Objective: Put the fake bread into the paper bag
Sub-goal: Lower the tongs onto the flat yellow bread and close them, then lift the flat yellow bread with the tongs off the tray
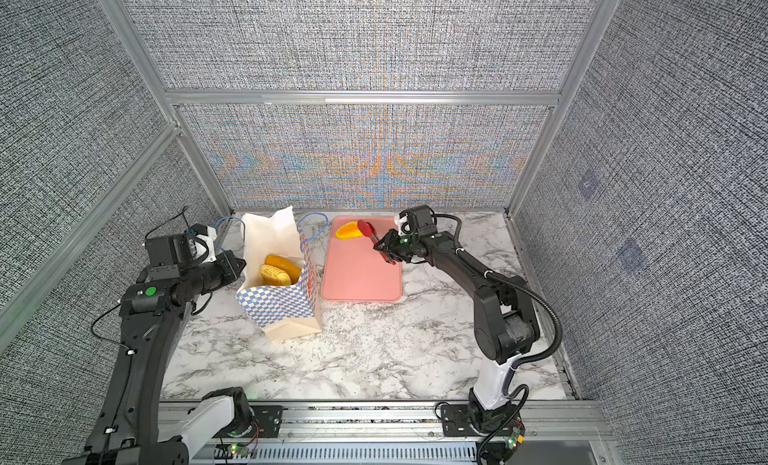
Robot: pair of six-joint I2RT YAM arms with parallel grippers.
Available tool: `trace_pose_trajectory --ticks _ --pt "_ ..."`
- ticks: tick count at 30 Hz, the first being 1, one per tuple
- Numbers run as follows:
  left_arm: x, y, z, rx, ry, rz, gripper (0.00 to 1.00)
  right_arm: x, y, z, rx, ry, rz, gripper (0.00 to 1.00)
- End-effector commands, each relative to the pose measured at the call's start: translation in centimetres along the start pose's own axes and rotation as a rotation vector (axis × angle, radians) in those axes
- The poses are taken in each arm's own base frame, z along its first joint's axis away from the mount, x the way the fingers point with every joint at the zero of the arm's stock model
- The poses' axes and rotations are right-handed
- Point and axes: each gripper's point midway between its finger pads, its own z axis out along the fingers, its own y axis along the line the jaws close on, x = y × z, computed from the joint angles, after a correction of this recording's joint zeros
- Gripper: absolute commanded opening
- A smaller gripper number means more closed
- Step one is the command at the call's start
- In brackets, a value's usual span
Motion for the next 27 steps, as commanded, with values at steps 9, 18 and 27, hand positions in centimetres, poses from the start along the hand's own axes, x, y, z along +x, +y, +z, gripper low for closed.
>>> trace_pose_trajectory --ticks 9,18,27 --pt "0.2 -0.2 -0.3 0.006 0.001 -0.015 0.00 0.7 0.7 -4.9 0.106 -0.055 -0.132 0.29" --pt "0.3 -0.2 -0.3 0.016 -0.010 -0.035 0.00 1.5 1.1 -8.8 0.182 -0.093 -0.216 0.29" --pt "0.3 -0.4 -0.2 0.031 -0.022 -0.056 0.00 2.4 2.1 -12.5 0.233 -0.134 -0.287 0.29"
